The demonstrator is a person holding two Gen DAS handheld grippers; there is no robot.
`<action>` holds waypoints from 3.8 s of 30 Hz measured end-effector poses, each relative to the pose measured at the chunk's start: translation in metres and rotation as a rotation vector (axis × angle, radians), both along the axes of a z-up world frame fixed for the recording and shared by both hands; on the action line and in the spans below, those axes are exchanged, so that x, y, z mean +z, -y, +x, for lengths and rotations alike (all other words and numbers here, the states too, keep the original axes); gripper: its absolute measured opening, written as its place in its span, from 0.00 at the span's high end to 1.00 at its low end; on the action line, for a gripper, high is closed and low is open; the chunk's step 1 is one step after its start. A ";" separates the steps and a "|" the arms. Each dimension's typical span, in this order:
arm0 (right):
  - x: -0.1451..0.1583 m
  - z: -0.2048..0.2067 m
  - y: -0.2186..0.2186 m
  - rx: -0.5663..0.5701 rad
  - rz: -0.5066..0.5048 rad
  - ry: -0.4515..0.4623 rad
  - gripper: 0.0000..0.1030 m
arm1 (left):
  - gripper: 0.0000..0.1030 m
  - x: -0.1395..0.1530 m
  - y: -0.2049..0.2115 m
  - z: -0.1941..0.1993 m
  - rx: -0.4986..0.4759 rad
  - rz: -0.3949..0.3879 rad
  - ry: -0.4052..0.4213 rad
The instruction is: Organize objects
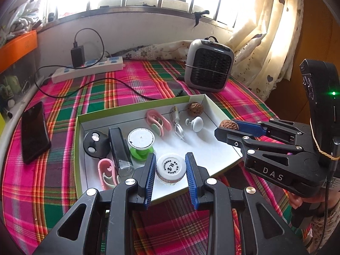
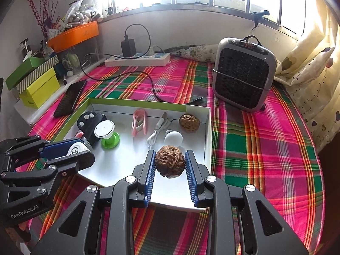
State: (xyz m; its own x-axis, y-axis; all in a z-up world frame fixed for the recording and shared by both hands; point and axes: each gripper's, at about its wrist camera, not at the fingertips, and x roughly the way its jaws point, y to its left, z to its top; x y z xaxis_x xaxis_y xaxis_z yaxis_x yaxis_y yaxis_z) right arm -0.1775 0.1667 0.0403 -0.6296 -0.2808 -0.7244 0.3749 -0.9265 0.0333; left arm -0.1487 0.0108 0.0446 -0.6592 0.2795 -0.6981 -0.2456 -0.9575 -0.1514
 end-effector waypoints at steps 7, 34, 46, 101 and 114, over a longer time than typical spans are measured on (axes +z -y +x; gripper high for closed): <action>-0.011 -0.015 0.003 0.004 0.018 0.031 0.72 | 0.75 -0.007 -0.002 -0.012 0.002 -0.002 0.016; -0.032 -0.031 0.015 0.025 0.069 0.043 0.72 | 0.75 -0.035 0.000 -0.031 0.023 -0.010 0.083; -0.032 -0.032 0.018 0.019 0.081 0.032 0.72 | 0.74 -0.036 0.002 -0.033 0.024 -0.001 0.085; -0.001 0.022 -0.009 -0.077 -0.006 -0.050 0.46 | 0.60 -0.003 0.021 0.025 0.172 -0.053 -0.017; -0.003 0.042 -0.034 -0.134 -0.018 -0.041 0.45 | 0.60 -0.007 0.039 0.050 0.226 -0.089 -0.011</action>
